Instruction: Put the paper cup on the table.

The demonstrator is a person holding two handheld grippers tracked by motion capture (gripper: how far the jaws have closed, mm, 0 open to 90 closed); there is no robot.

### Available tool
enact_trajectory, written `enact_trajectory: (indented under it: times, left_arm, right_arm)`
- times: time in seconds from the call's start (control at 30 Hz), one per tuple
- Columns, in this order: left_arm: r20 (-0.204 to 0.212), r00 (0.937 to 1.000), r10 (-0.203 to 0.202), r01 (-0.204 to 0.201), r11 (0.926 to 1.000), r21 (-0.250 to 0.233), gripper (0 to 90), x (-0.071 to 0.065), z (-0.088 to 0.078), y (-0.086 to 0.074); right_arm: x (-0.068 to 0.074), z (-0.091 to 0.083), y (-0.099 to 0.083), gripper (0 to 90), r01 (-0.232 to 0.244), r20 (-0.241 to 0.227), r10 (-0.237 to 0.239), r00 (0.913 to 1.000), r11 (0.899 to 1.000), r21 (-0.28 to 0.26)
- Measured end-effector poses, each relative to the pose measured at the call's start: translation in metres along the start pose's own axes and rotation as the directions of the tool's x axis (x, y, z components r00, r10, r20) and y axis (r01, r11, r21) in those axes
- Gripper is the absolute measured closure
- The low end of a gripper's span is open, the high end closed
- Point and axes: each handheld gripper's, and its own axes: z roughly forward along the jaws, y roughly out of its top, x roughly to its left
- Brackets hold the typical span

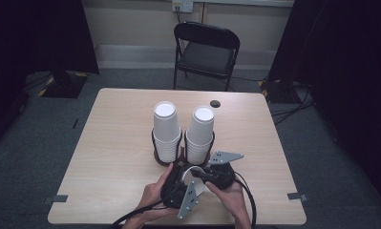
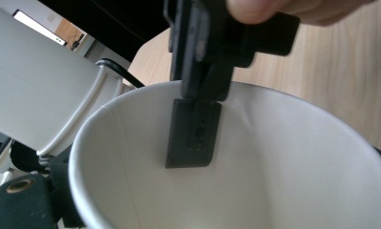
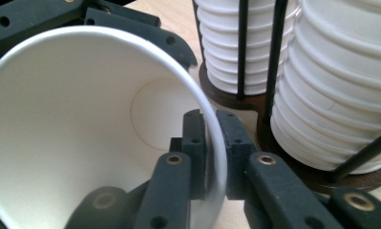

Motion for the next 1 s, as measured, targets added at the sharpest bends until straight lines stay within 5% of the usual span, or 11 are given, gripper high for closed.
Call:
enact_trajectory:
  times: [0.33,0.6,0.87,1.0]
  left_arm:
    - [-0.008,0.992,-0.126,0.126,0.9919,-0.016,10.0,0.008,-0.002,-0.009]
    - [-0.011,0.9684,-0.249,0.248,0.9675,-0.048,10.0,0.014,-0.007,-0.02]
    - [-0.036,0.9306,-0.364,0.361,0.9296,-0.076,9.9,0.024,-0.015,-0.033]
    - [-0.06,0.8973,-0.437,0.431,0.8973,-0.095,9.9,0.03,-0.02,-0.042]
  right_arm:
    - [0.002,-0.008,-0.001,70.6,-0.035,0.032,0.038,0.9988,0.996,-0.084]
    - [0.001,-0.014,-0.006,60.7,-0.069,0.063,0.083,0.9945,0.978,-0.196]
    - [0.0,-0.028,-0.014,49.6,-0.077,0.126,0.121,0.9847,0.949,-0.305]
    - [-0.001,-0.033,-0.019,44.5,-0.068,0.175,0.131,0.9759,0.943,-0.327]
